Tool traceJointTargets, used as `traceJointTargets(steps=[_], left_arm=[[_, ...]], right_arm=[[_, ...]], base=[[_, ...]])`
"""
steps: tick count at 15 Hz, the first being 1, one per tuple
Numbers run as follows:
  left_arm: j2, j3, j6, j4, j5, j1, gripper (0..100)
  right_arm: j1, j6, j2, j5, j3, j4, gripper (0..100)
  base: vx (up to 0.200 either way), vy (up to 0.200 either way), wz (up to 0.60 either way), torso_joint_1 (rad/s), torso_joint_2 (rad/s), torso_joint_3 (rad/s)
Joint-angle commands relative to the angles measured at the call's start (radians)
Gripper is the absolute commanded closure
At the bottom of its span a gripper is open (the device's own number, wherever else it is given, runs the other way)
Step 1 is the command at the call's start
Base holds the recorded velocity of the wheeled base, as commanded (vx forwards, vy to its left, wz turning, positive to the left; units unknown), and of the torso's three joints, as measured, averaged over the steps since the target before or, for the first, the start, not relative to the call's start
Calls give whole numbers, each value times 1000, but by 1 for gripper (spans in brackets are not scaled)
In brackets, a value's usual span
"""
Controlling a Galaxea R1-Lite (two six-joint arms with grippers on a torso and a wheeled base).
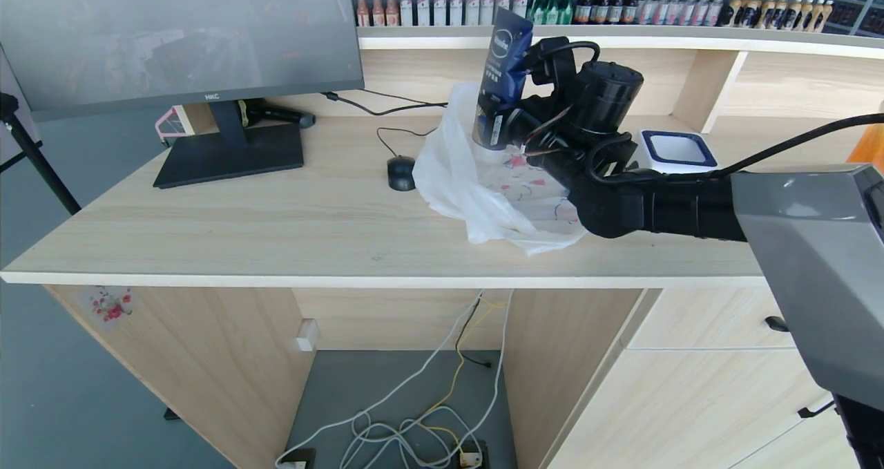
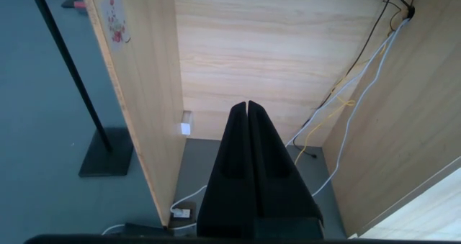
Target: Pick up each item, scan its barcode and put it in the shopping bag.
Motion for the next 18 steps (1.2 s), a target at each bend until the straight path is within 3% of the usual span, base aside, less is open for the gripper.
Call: traceJointTargets(steps=[1,18], left_arm=[[0,0,0,0,0,0,100],[0,0,0,0,0,0,100]], right_arm=[[2,-1,23,1,2,-10,100],[3,20,84,-1,8,-31,100]], base=[[0,0,0,0,0,0],[0,0,0,0,0,0]])
